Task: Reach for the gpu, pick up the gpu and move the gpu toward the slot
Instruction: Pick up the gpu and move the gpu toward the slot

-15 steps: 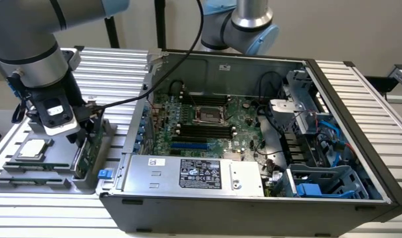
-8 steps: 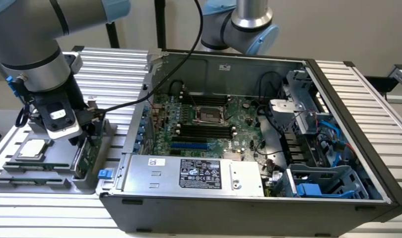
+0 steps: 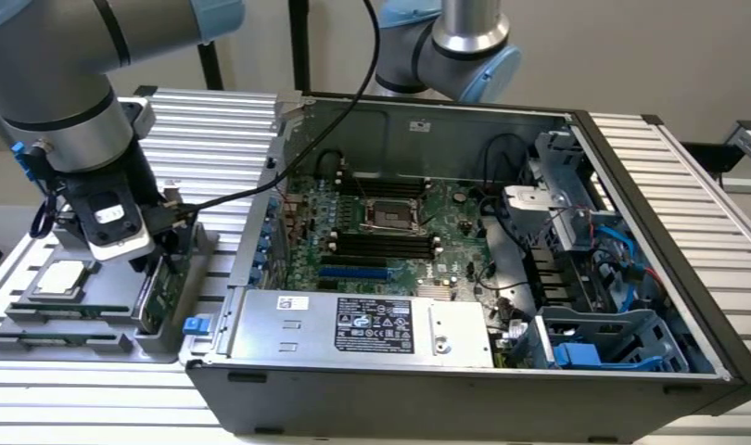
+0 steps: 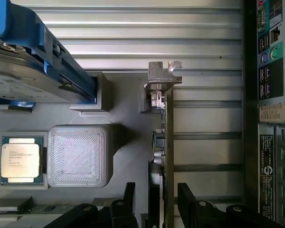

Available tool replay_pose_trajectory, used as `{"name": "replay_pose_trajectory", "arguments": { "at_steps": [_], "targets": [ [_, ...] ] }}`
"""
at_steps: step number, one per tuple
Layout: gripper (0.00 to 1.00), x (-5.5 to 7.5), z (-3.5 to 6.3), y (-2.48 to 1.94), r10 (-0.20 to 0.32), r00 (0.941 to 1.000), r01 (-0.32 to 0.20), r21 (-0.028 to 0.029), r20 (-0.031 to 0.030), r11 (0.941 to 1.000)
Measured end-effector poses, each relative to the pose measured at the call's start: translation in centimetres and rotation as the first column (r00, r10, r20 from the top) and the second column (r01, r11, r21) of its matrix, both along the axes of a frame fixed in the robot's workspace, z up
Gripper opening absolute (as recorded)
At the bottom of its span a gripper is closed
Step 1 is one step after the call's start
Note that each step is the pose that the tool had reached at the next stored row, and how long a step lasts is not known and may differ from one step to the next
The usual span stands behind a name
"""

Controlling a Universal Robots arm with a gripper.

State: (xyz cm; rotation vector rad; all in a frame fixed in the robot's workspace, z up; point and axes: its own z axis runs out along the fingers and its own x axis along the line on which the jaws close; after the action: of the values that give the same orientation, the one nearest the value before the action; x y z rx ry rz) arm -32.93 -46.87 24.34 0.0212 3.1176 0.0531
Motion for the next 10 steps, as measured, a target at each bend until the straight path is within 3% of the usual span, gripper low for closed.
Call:
{"name": "replay_pose_trajectory", "arguments": {
  "at_steps": [3,4,9,10],
  "targets": [
    [0.46,0.02,-0.03,0.00,0.000,1.0000,0.000,0.0002,0.0001,1.0000],
    [0.39,0.04,-0.05,0.00,0.000,1.0000,0.000,0.0002,0.0002,1.0000],
    [0.37,0.13,-0.07,0.00,0.000,1.0000,0.000,0.0003,0.0002,1.0000],
    [0.30,0.14,-0.07,0.00,0.000,1.0000,0.000,0.0002,0.0002,1.0000]
  ]
}}
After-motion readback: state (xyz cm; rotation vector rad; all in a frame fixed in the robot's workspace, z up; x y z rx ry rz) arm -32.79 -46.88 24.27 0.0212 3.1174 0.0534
